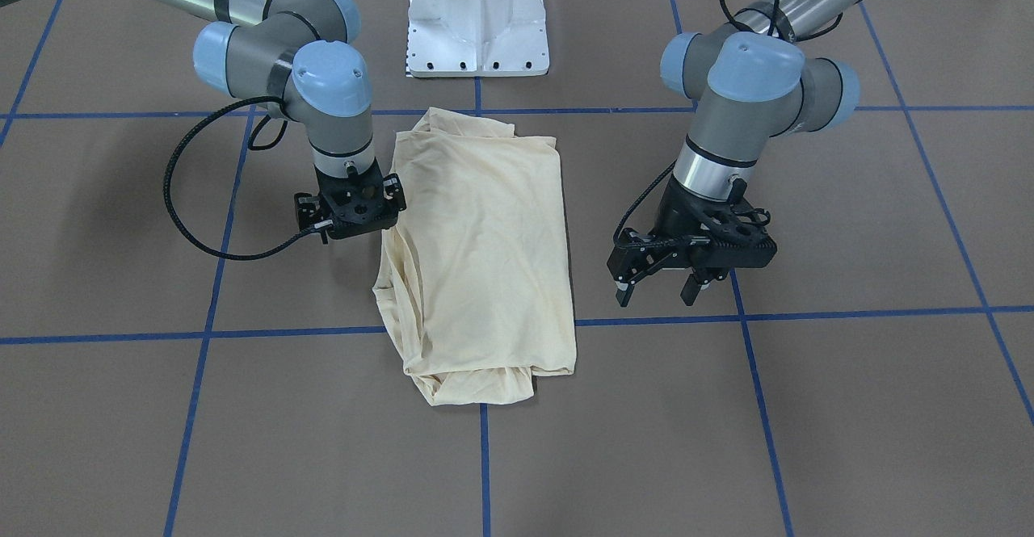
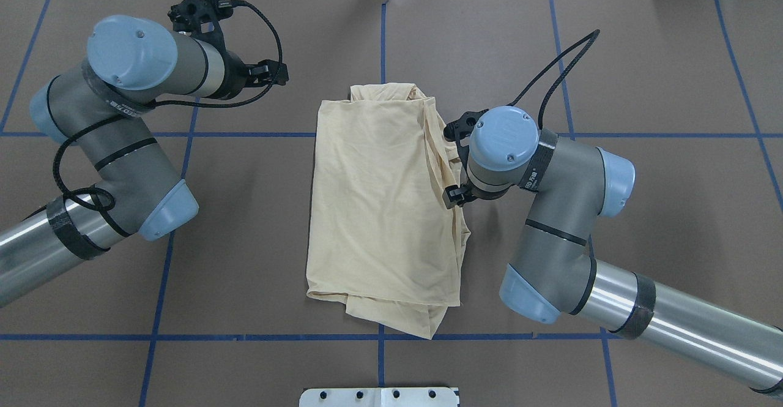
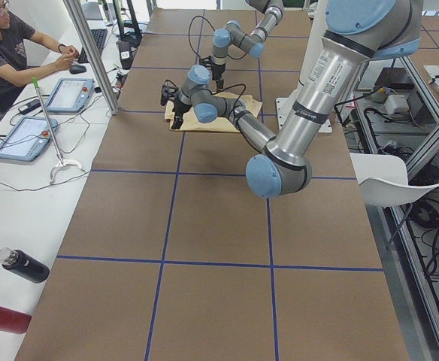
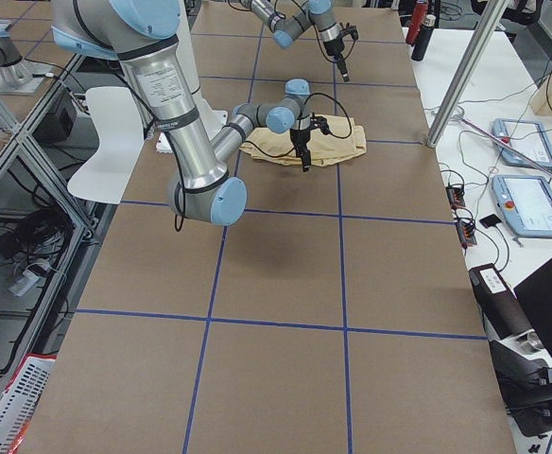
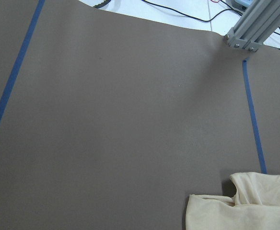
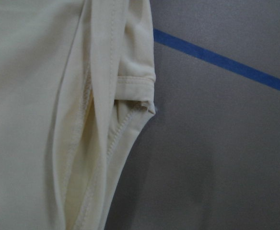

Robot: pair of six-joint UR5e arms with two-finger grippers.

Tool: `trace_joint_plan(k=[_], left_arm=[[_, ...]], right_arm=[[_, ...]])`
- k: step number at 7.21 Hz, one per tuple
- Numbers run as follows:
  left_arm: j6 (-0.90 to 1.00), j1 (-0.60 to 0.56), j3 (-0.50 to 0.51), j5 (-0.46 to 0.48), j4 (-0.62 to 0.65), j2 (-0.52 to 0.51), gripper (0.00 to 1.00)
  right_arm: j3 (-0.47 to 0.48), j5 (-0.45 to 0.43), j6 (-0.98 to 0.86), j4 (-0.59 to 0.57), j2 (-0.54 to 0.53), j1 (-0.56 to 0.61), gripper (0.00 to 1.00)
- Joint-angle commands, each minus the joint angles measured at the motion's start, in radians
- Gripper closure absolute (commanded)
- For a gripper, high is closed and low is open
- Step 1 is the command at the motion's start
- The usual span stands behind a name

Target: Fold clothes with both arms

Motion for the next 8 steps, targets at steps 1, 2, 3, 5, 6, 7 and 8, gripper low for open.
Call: trace_joint_plan(k=[1,2,3,5,6,7,8], left_arm=[[0.000,0.000,0.000,0.000,0.000,0.000,0.00],[0.000,0.000,0.000,0.000,0.000,0.000,0.00],[0.002,0.000,0.000,0.000,0.000,0.000,0.00],[0.003,-0.002,0.002,0.000,0.000,0.000,0.00],[0.003,-0.002,0.002,0.000,0.000,0.001,0.00],[0.003,-0.002,0.003,0.000,0.000,0.001,0.00],[0.003,-0.002,0.003,0.000,0.000,0.001,0.00]], right_arm=[[-0.005,-0.005,0.000,0.000,0.013,0.008,0.00],[-0.037,-0.009,0.000,0.008,0.057,0.013,0.00],[-0.113,-0.012,0.000,0.013,0.118,0.017,0.00],[-0.251,-0.015,-0.011,0.097,0.194,0.057,0.00],[-0.322,-0.015,-0.021,0.146,0.221,0.074,0.00],[-0.354,-0.015,-0.023,0.171,0.229,0.074,0.00],[-0.365,-0.015,-0.023,0.171,0.234,0.074,0.00]])
